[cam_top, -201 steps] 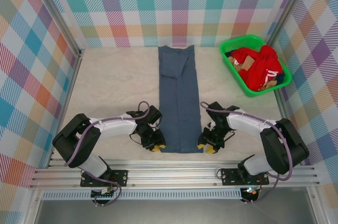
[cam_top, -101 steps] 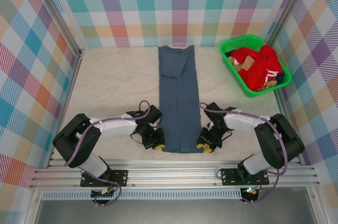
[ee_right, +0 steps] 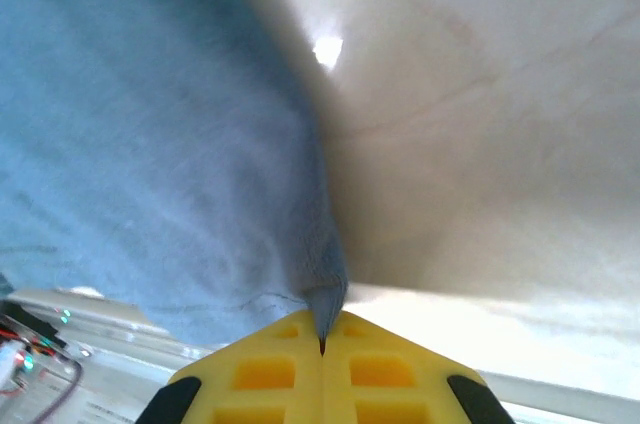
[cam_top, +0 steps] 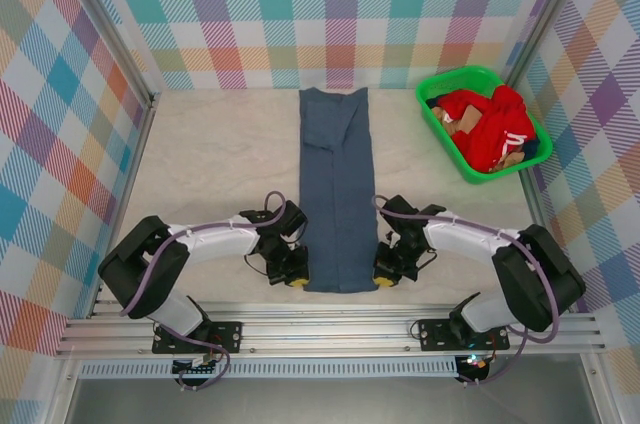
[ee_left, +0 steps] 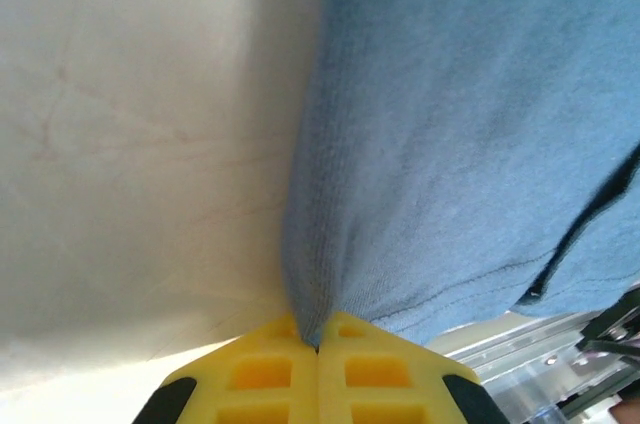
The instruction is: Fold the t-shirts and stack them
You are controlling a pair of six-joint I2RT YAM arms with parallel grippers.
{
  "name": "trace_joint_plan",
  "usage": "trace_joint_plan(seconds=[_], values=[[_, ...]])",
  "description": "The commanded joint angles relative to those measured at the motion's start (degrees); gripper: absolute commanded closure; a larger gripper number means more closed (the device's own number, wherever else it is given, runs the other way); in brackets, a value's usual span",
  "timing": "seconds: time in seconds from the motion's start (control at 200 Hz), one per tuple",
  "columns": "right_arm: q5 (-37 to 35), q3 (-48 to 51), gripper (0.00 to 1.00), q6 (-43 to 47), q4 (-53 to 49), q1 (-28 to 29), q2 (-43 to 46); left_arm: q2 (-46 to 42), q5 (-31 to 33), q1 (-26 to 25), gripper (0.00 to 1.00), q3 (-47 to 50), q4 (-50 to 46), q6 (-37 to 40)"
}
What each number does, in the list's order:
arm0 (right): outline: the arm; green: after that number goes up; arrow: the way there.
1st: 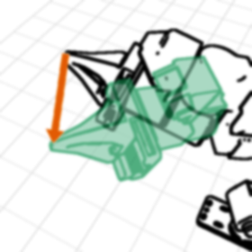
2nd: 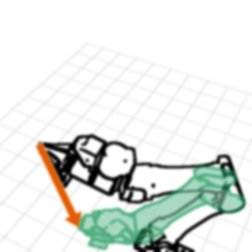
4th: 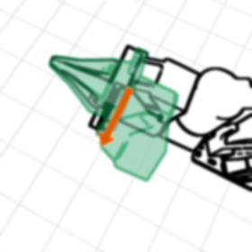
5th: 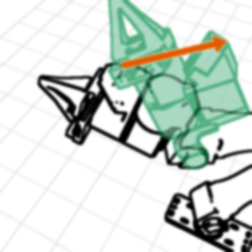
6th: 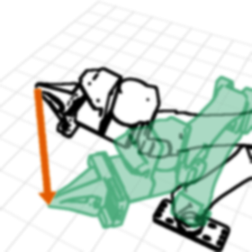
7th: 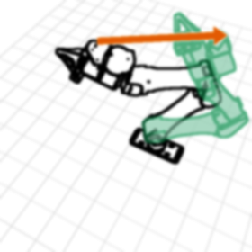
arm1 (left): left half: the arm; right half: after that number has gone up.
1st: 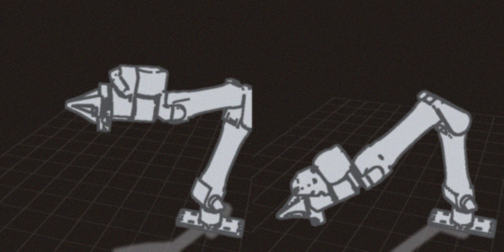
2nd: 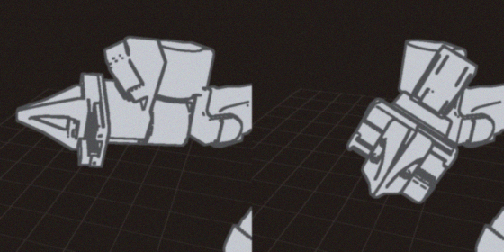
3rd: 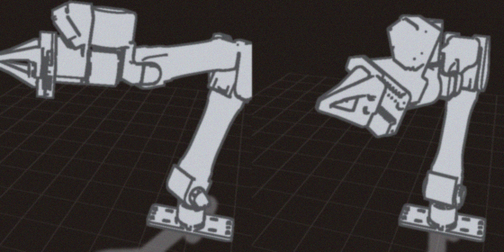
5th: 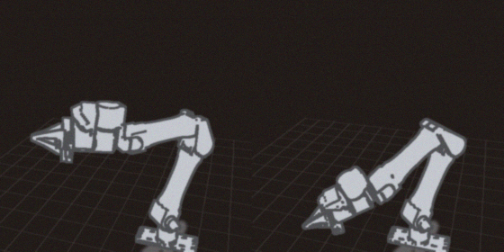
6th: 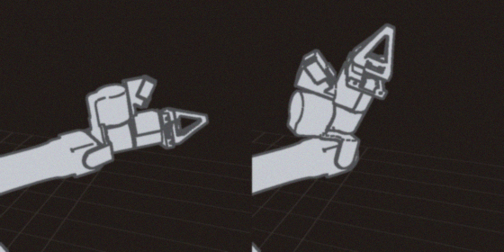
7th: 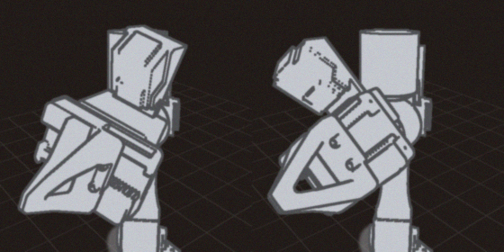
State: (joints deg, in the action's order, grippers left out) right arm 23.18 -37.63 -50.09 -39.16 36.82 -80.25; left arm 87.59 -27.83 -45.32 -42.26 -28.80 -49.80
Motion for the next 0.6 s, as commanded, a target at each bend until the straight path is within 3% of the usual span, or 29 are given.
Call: trace_joint_plan(seconds=[0.0,0.16,0.29,0.41,0.595], values=[[0.82,-1.77,1.0,2.01,-5.32,3.0,3.27,-4.79,-3.06,-3.01,1.0,0.52,-5.82,2.27],[2.87,-5.3,1.0,1.5,-12.46,4.73,9.73,-15.51,-0.77,-5.87,1.0,-0.36,-10.32,-1.5],[1.33,-11.26,1.0,0.88,-16.03,4.01,10.84,-20.92,5.57,-4.03,1.0,-3.88,-13.55,-3.99],[-1.44,-16.75,1.0,0.84,-15.9,1.4,8.28,-19.46,8.61,0.23,1.0,-6.55,-9.02,-6.13],[-3.6,-26.32,1.0,3.89,-14.69,-4.62,0.41,-10.41,10.11,10.09,1.0,-13.83,-4.83,-6.0]])
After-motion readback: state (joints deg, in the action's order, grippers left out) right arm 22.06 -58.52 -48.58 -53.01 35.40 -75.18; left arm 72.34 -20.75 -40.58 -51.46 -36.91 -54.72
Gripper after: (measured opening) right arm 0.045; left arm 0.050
